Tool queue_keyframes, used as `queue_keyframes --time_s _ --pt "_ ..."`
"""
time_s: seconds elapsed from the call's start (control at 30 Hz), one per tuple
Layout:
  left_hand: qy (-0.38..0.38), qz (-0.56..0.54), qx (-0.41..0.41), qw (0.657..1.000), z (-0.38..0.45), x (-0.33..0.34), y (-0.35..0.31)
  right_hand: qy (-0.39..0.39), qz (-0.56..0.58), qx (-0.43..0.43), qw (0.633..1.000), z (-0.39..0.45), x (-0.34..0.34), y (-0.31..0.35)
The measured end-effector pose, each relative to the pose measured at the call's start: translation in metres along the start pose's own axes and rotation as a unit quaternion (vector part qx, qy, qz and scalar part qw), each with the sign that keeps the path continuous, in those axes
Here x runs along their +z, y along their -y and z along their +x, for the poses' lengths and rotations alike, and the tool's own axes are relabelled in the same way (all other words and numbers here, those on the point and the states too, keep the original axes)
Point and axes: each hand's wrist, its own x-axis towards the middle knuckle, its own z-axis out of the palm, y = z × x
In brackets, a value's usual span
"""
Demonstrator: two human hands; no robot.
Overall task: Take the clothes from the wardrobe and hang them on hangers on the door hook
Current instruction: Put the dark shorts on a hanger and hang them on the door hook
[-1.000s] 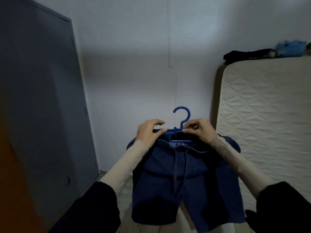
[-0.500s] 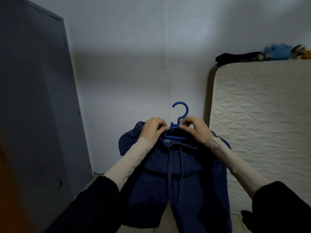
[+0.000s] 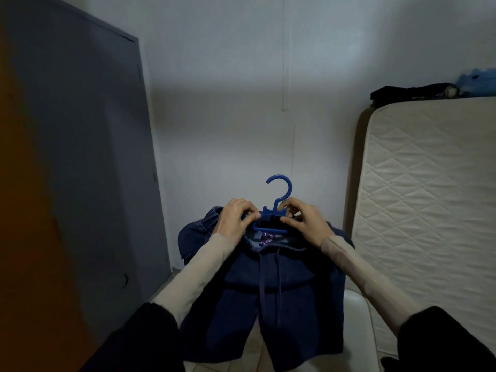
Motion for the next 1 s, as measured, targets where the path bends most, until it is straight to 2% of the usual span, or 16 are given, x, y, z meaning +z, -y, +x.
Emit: queue_keyframes --time_s 0.17,0.5,1.0 --pt "-0.002 0.066 0.014 0.998 -0.036 -0.035 0.014 0.011 0.051 -0.037 0.998 0.004 0.035 0.03" --pt "-0.034 0.141 -0.051 0.988 -0.107 -0.136 0.042 0.056 0.096 -0.108 0.988 0.013 0.111 0.12" --pt "-0.067 0.264 -0.157 0.949 -0.284 -0.353 0.069 0.127 0.17 -0.203 0.956 -0.032 0.261 0.345"
